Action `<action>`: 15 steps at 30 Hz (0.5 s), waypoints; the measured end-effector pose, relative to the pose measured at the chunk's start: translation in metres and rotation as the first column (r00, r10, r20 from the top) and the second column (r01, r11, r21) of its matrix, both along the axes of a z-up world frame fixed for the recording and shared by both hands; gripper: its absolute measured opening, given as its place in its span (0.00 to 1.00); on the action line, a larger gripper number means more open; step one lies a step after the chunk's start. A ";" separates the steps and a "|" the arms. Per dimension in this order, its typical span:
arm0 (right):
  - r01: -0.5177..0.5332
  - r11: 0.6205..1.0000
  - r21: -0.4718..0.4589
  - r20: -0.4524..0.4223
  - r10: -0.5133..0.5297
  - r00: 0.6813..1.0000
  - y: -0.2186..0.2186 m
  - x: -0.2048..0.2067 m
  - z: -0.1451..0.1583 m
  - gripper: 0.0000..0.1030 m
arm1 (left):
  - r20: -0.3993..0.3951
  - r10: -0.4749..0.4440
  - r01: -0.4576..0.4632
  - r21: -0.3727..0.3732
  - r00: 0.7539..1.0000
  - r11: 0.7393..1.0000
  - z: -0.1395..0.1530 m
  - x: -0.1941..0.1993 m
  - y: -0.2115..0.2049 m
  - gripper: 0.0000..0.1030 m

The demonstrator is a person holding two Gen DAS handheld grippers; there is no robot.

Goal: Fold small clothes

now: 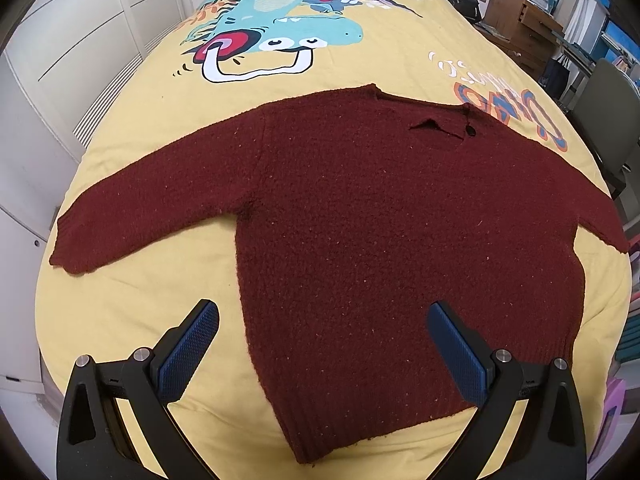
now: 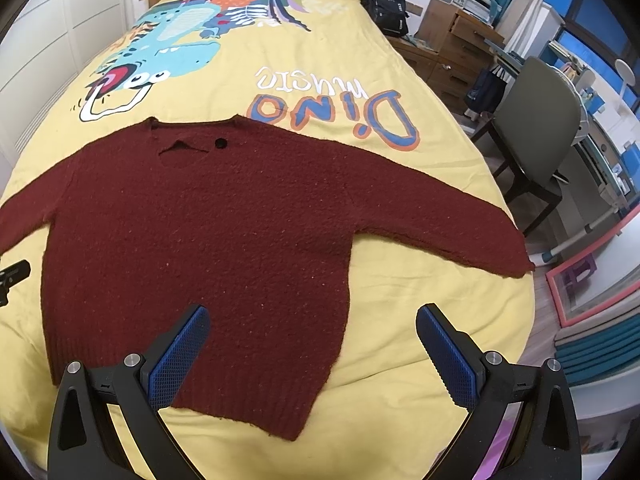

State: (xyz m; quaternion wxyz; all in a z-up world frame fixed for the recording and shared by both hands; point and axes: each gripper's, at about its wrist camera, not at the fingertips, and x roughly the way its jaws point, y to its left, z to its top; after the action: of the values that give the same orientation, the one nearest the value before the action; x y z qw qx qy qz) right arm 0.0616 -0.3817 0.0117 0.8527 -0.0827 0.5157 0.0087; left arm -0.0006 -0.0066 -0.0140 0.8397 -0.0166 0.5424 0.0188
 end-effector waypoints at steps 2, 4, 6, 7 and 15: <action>0.001 1.000 -0.001 0.000 -0.001 1.000 0.000 0.000 0.000 1.00 | 0.000 0.002 -0.002 0.001 1.000 1.000 0.001 0.000 0.001 0.99; 0.000 1.000 -0.001 0.000 0.000 1.000 0.000 0.000 0.000 1.00 | 0.001 0.004 -0.004 0.001 1.000 1.000 0.001 0.001 0.001 0.99; -0.001 1.000 -0.002 0.000 0.001 1.000 -0.001 0.001 -0.001 1.00 | 0.004 0.005 -0.005 -0.001 1.000 1.000 0.001 0.002 0.002 0.99; 0.000 1.000 -0.001 -0.001 0.000 1.000 -0.001 0.001 -0.001 1.00 | 0.004 0.005 -0.005 0.000 1.000 1.000 0.001 0.003 0.002 0.99; -0.005 1.000 -0.002 -0.013 0.005 1.000 0.000 0.007 -0.004 1.00 | -0.010 0.009 -0.009 0.002 1.000 1.000 -0.002 0.007 0.004 0.99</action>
State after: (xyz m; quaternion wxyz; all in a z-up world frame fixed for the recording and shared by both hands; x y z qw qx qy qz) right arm 0.0684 -0.3814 0.0073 0.8492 -0.0849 0.5211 0.0106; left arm 0.0059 -0.0030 -0.0156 0.8369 -0.0179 0.5466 0.0231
